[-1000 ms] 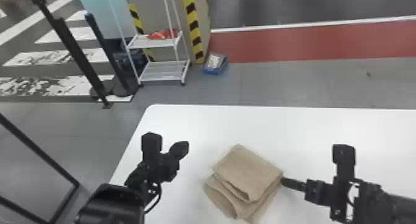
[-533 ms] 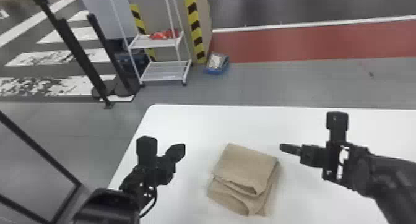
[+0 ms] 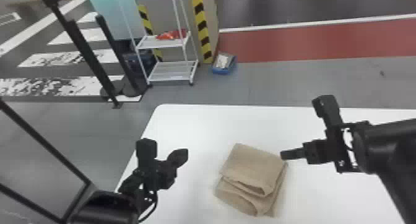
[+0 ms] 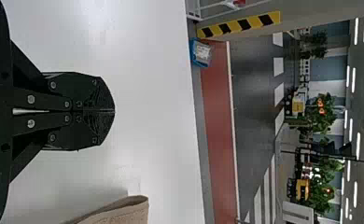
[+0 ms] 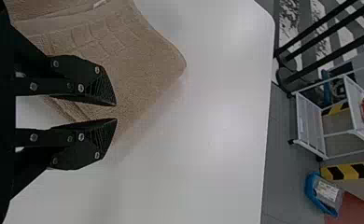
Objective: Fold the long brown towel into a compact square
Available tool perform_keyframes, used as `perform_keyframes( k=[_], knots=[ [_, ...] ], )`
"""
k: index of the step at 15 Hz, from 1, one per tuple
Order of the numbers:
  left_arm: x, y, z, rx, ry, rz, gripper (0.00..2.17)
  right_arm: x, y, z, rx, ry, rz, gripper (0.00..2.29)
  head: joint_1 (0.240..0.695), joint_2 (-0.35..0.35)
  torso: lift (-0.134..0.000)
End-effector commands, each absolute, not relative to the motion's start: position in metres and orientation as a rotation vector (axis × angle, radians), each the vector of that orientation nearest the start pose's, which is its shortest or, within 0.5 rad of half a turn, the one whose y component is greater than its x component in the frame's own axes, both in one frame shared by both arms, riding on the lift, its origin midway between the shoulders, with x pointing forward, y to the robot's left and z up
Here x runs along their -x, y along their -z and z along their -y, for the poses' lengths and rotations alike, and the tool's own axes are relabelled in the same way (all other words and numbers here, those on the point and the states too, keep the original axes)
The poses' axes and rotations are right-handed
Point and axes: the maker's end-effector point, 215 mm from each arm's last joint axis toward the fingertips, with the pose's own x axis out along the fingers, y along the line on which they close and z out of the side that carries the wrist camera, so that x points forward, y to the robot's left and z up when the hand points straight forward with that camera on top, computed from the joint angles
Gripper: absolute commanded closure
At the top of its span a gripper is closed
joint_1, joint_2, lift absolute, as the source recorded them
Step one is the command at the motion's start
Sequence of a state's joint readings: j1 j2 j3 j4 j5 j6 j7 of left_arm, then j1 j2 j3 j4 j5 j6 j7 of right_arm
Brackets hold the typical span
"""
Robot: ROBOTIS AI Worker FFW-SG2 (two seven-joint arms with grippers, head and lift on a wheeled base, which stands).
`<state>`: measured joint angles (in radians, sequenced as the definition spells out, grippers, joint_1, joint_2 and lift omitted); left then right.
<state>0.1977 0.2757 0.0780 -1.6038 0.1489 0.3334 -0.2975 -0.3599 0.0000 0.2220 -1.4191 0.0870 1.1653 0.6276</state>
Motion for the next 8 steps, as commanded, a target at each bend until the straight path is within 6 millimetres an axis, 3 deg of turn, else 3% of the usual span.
perform_keyframes(
  k=[1,5,8],
  knots=[
    [-0.485,0.514,-0.307,-0.037,0.215,-0.538,1.71,-0.519,0.475,0.044,0.1,-0.699,-0.995,0.23,0.695,0.27,0.0],
    [-0.469,0.515,-0.306,0.022,0.235,-0.589,1.64,-0.515,0.452,-0.007,0.213,-0.934,-0.875,0.24,0.695,0.304,0.0],
    [-0.464,0.518,-0.308,0.024,0.232,-0.594,1.64,-0.503,0.462,-0.019,0.195,-1.041,-0.878,0.34,0.695,0.347,0.0]
  ],
)
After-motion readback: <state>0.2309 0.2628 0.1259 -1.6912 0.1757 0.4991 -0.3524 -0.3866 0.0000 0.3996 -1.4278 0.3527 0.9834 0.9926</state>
